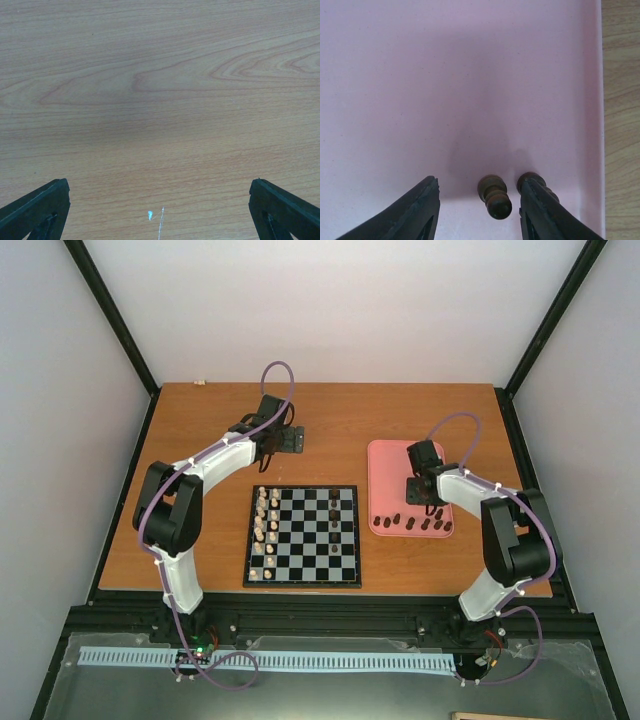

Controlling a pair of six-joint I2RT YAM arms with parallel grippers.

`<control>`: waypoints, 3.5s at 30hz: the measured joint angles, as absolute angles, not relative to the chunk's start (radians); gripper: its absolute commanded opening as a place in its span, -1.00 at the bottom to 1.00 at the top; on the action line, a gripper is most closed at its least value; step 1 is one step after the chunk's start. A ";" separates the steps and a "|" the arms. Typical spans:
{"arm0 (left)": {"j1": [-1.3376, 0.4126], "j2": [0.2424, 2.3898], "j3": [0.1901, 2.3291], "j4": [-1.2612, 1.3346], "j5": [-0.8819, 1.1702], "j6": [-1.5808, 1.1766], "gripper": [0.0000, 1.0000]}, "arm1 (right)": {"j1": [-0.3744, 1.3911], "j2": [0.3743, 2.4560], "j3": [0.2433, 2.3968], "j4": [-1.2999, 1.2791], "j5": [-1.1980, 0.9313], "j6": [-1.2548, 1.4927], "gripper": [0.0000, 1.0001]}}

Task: Set up the chess pieces on the board
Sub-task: Pick up the chess piece from the storage box, then place the chess piece on the chessboard.

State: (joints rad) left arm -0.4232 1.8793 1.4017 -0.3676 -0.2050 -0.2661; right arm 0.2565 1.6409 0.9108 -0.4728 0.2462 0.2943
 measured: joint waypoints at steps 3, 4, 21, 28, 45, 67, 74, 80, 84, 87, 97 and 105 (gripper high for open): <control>-0.423 1.879 1.402 -0.368 -0.205 -0.266 0.99 | 0.257 1.645 0.911 -0.471 0.246 0.292 -0.35; -0.423 1.880 1.402 -0.368 -0.205 -0.266 1.00 | 0.257 1.646 0.911 -0.470 0.244 0.292 -0.42; -0.423 1.880 1.402 -0.368 -0.205 -0.266 0.99 | 0.255 1.650 0.911 -0.466 0.222 0.290 -0.91; -0.423 1.880 1.402 -0.368 -0.205 -0.266 0.99 | 0.260 1.581 0.910 -0.474 0.194 0.292 -0.92; -0.423 1.880 1.402 -0.368 -0.205 -0.266 0.99 | 0.878 1.338 0.992 -0.640 0.188 0.397 -0.93; -0.423 1.879 1.402 -0.368 -0.206 -0.266 1.00 | 1.159 1.522 1.021 -0.759 0.211 0.500 -0.92; -0.423 1.879 1.402 -0.368 -0.209 -0.266 1.00 | 1.159 1.525 0.995 -0.711 0.175 0.500 -0.92; -0.423 1.879 1.402 -0.368 -0.210 -0.266 0.99 | 1.159 1.538 0.991 -0.680 0.167 0.500 -0.92; -0.423 1.879 1.402 -0.368 -0.212 -0.266 0.99 | 1.159 1.544 0.966 -0.657 0.164 0.507 -0.92; -0.423 1.879 1.402 -0.368 -0.213 -0.266 1.00 | 1.159 1.547 0.945 -0.645 0.163 0.515 -0.92; -0.423 1.879 1.402 -0.368 -0.215 -0.266 0.99 | 1.160 1.569 0.933 -0.616 0.167 0.521 -0.92; -0.423 1.879 1.402 -0.368 -0.215 -0.266 1.00 | 1.161 1.586 0.934 -0.603 0.176 0.521 -0.91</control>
State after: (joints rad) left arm -0.4232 1.8793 1.4017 -0.3676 -0.2153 -0.2665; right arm 1.1610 1.5864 0.9337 -0.6029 0.1761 0.5209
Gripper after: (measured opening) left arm 0.997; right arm 0.106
